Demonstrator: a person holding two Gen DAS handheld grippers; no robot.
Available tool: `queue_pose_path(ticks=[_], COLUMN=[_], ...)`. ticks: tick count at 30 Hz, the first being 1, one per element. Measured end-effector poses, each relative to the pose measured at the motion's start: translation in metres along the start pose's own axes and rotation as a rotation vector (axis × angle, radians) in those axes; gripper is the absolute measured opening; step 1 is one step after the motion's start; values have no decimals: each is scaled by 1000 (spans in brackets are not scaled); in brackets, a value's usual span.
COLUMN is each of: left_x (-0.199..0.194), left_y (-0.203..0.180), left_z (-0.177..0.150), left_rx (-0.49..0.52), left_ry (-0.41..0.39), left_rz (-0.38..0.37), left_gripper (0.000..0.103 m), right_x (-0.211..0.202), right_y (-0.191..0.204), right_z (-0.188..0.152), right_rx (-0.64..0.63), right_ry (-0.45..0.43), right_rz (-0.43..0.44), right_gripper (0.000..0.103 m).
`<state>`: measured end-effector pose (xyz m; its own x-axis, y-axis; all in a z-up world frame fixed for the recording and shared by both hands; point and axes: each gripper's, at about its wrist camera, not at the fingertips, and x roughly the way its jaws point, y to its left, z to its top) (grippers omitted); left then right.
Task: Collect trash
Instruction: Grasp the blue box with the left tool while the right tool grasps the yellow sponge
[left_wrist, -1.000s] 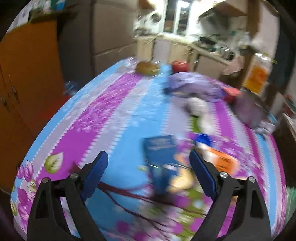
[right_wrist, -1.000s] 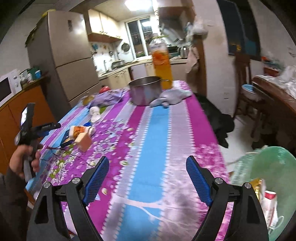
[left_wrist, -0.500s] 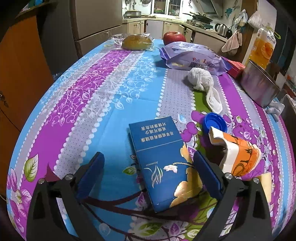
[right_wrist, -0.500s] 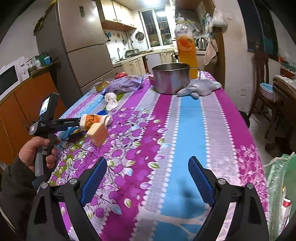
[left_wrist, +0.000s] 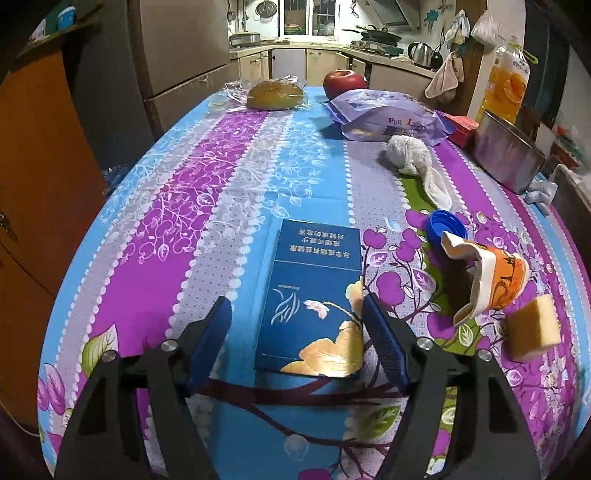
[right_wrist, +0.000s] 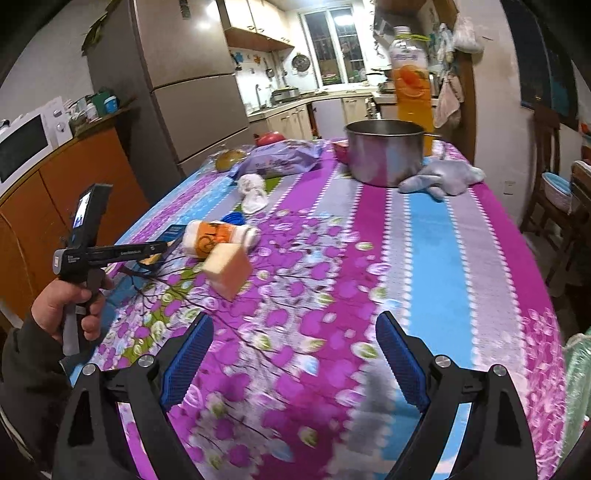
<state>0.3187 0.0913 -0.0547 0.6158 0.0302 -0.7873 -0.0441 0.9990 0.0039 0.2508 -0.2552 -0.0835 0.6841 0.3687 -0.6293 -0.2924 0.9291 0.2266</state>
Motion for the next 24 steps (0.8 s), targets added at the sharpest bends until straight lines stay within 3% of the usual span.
queue_pose_path(ticks=[2,7,10,14,20,24], left_x=[4,11,12,10,9,9], left_y=[-4,-7,-2,-6,-7,-8], left_z=[0,1,2,1,0,0], left_rx=[8,15,-5,22,32,29], left_ry=[5,9,11,-1,-8,-10], left_rz=[-8,-16,-20,-9,-30,-40], left_gripper=[78,78,71,54,53,53], right_x=[9,42,62,87,108,113], right_y=[13,42,58,67,73,72], right_z=[3,15,19,21,22,25], right_rx=[-16,-25,-39,-31,-40,-35], right_ry=[9,37,57,93,115,113], right_rz=[17,47,38,-2,-64,-86], right_gripper=[89,89,86,69,51,46])
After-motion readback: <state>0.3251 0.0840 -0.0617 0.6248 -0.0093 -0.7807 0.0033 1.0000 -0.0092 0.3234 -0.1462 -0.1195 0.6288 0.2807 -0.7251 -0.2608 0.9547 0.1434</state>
